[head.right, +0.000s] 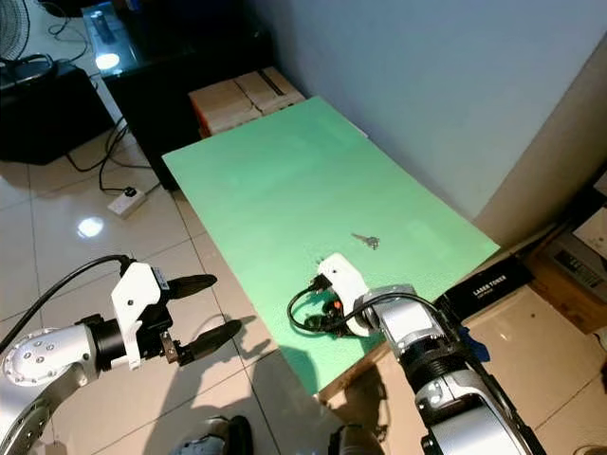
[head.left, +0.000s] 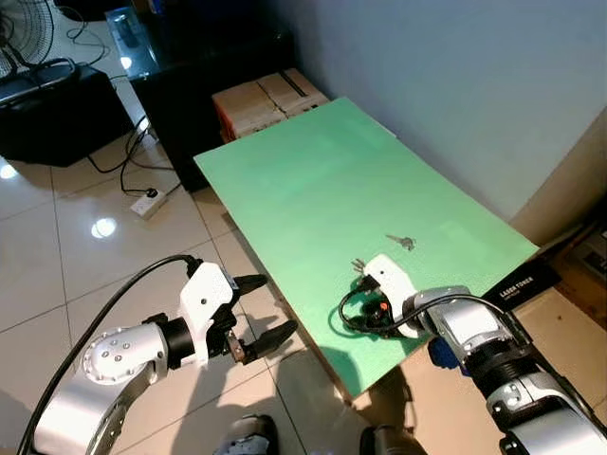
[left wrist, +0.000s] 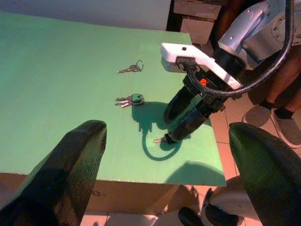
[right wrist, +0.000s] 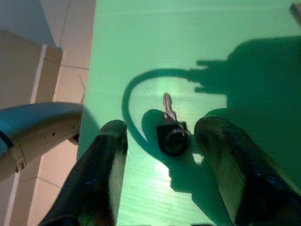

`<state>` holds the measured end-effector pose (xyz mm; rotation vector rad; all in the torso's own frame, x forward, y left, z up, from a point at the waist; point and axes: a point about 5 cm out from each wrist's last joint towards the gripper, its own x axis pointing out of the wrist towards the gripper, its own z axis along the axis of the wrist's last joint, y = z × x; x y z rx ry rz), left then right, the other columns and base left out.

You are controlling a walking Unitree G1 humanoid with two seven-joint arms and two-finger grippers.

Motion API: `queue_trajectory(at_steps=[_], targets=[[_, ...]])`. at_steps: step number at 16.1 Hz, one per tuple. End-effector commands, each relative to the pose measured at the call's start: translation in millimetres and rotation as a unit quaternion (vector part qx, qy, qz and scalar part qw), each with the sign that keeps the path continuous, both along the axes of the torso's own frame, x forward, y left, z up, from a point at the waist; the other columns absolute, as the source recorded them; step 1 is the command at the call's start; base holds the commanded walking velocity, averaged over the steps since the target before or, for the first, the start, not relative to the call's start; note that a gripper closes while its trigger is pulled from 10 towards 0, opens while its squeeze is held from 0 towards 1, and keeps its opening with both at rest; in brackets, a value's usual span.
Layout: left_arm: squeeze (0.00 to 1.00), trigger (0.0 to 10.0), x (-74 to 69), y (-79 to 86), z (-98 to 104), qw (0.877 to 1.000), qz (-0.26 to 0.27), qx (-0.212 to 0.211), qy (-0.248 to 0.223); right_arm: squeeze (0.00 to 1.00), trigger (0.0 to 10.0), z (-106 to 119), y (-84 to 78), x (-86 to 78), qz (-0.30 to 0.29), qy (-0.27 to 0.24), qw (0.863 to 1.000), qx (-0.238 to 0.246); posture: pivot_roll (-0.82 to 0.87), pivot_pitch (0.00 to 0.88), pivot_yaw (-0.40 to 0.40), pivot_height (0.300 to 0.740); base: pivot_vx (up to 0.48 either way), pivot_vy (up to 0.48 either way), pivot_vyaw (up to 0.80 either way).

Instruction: Hang keys on a hook

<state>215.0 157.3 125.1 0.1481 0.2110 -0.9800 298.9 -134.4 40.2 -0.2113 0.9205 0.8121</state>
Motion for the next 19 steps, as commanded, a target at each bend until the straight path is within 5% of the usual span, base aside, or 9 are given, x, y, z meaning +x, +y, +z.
queue_trajectory(at_steps=[1,10,11,12,19], targets=[[0.00,10.0,-3.5,1.4,-4,1.000,-0.001,0.005,0.009,1.00,10.0,-1,2.4,-0.2,0.014,0.010,1.000,-0.009,0.04,0.183,0.052,0.740,0.000,0.000,0.00],[0.00,10.0,-8.8,-3.7,-10,1.000,0.000,0.003,0.011,0.97,10.0,-2,-5.7,2.6,0.047,-0.003,0.997,-0.065,0.03,0.181,0.035,0.740,0.000,0.000,0.00],[0.00,10.0,-13.0,-3.5,-11,1.000,0.000,0.003,0.012,0.18,10.0,-5,-5.4,3.0,0.055,-0.013,0.995,-0.080,0.03,0.180,0.034,0.740,0.000,0.000,0.00],[0.00,10.0,-14.3,-3.1,-12,1.000,0.000,0.003,0.012,0.00,10.0,-5,-5.2,3.7,0.055,-0.018,0.995,-0.085,0.03,0.180,0.034,0.740,0.000,0.000,0.00],[0.00,10.0,-15.9,-0.3,-7,1.000,-0.001,0.002,0.010,0.00,10.0,-6,5.8,8.6,0.077,-0.063,0.988,-0.121,0.03,0.186,0.029,0.740,0.000,0.000,0.00]])
